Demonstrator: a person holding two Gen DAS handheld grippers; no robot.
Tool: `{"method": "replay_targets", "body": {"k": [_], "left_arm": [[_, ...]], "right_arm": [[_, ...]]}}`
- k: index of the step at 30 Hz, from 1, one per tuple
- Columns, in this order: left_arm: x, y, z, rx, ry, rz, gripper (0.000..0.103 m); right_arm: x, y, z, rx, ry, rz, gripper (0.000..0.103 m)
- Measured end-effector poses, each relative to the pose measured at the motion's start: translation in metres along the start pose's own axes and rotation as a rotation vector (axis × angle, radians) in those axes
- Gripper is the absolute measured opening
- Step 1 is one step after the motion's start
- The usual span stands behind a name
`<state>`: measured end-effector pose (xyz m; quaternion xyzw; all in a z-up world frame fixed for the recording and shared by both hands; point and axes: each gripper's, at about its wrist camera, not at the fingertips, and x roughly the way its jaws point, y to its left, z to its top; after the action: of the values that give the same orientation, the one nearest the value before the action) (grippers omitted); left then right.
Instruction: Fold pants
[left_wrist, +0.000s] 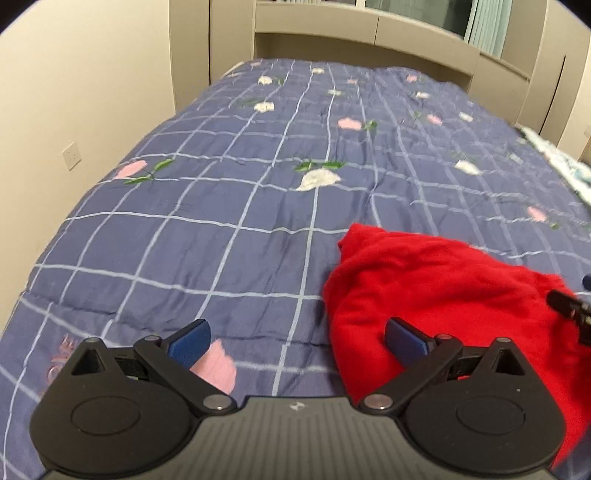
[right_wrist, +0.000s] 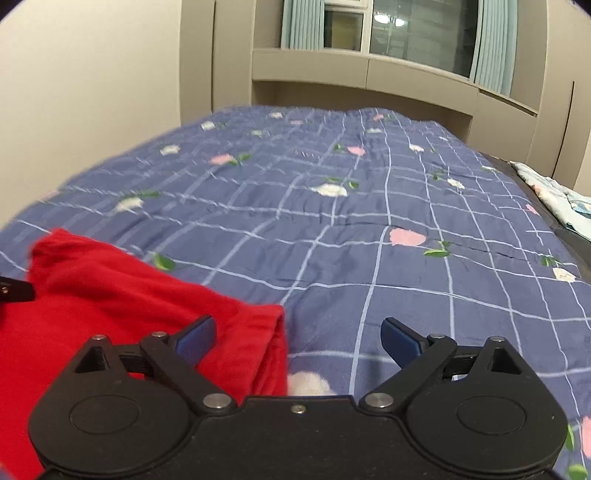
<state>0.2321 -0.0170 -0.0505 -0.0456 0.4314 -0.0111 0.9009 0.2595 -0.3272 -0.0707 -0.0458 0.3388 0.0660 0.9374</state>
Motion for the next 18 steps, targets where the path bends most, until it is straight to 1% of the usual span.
{"method": "replay_targets", "body": {"k": [3, 6, 9, 11, 13, 18], "left_arm": [[-0.021, 0.006, -0.012, -0.028, -0.031, -0.027, 0.102], [-0.028, 0.006, -0.023, -0.012, -0.018, -0.030, 0.102], [-0.025, 0.002, -0.030, 0.009, 0.001, -0.015, 0.103], [-0.022, -0.001, -0.032, 0.023, -0.006, -0.005, 0.103], [-0.019, -0.002, -0.033, 0.037, -0.004, -0.005, 0.103], [-0.019, -0.001, -0.041, 0.019, -0.014, -0.012, 0.103]], "right_arm": [[-0.026, 0.000, -0.011, 0.024, -0.019, 0.010, 0.099], [-0.039, 0.000, -0.027, 0.030, 0.005, 0.011, 0.099], [-0.039, -0.002, -0.042, 0.067, 0.043, 0.011, 0.099], [-0.037, -0.004, -0.045, 0.098, 0.048, 0.011, 0.100], [-0.035, -0.001, -0.045, 0.088, 0.054, -0.004, 0.102], [-0.035, 0.004, -0.051, 0.070, 0.040, -0.023, 0.102]]}}
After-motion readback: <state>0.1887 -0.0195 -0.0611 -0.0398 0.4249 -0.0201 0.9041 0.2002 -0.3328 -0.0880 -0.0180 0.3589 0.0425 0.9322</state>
